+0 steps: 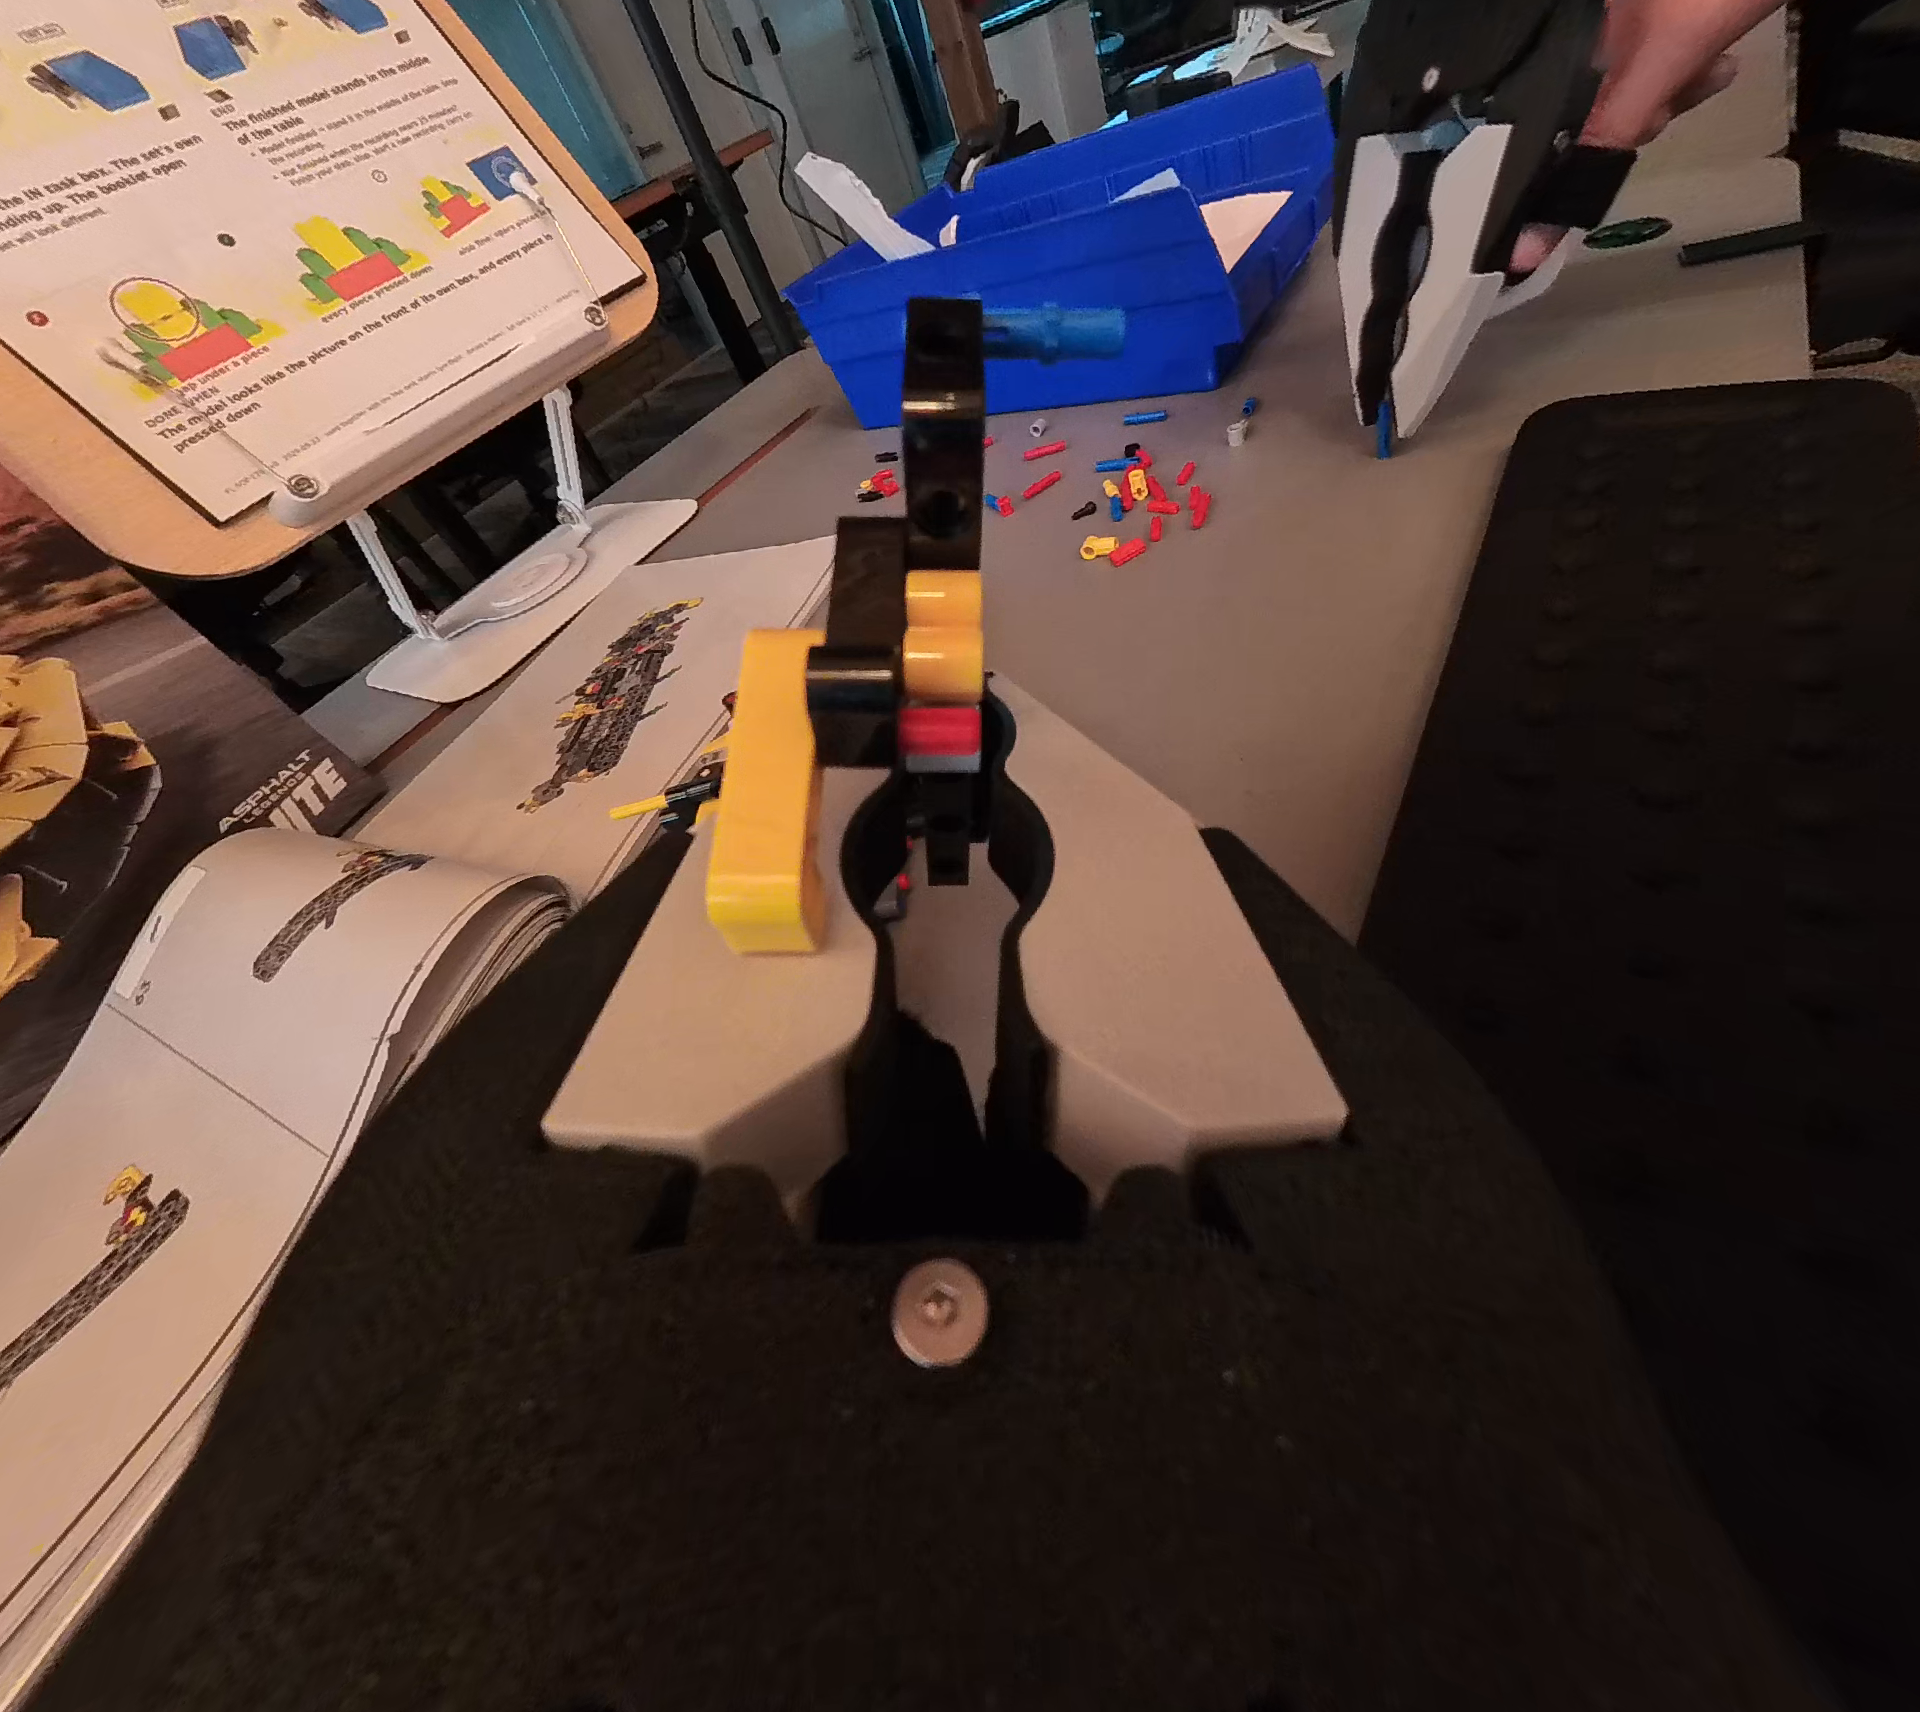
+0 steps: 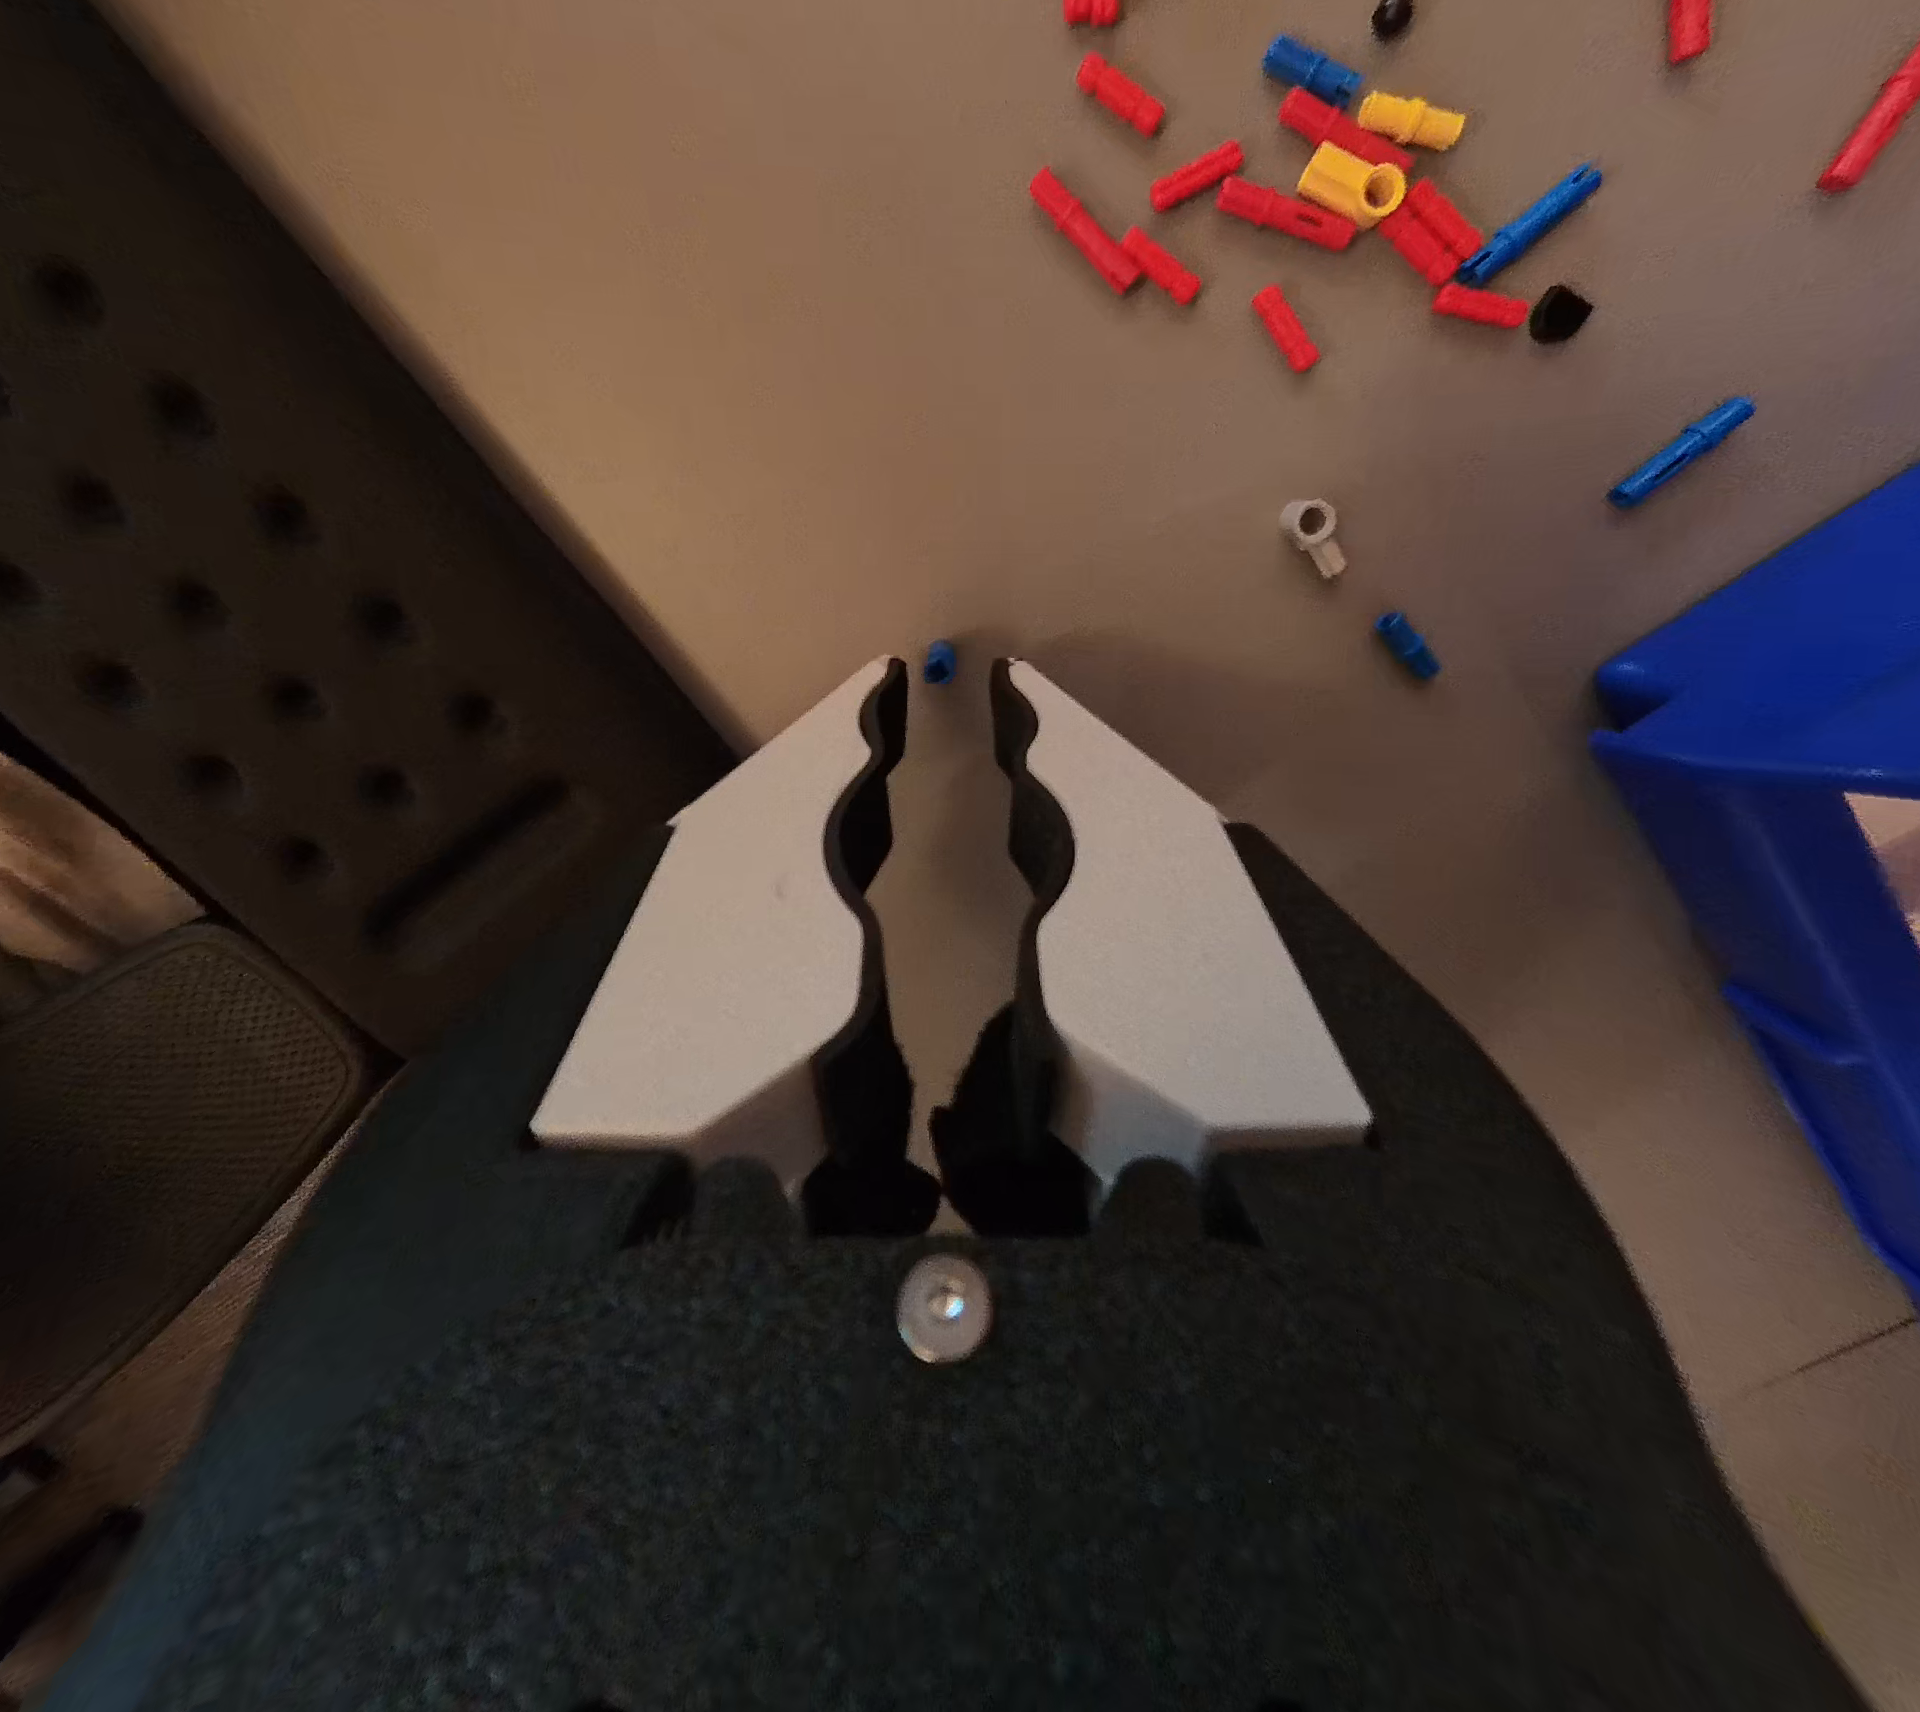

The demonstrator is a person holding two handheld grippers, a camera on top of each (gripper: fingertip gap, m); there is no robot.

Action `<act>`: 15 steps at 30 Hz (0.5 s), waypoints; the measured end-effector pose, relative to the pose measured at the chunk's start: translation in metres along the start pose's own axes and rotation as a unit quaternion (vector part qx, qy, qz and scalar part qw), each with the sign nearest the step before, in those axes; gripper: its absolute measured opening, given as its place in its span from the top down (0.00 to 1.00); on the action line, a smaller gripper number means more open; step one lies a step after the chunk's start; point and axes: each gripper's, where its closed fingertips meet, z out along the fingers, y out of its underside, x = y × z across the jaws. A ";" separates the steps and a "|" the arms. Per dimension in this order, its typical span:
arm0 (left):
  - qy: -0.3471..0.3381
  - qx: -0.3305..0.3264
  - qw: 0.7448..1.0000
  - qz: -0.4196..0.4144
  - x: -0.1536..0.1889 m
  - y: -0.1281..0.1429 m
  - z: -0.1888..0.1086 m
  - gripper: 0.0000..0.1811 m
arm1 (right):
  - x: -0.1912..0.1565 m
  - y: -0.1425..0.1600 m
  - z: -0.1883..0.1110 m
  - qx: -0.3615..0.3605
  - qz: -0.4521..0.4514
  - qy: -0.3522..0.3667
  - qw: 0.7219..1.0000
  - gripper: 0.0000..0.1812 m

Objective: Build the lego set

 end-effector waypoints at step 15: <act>0.033 0.034 0.996 -0.081 -0.003 -0.009 -0.005 0.95 | -0.010 -0.035 -0.013 0.061 -0.029 0.031 0.997 0.98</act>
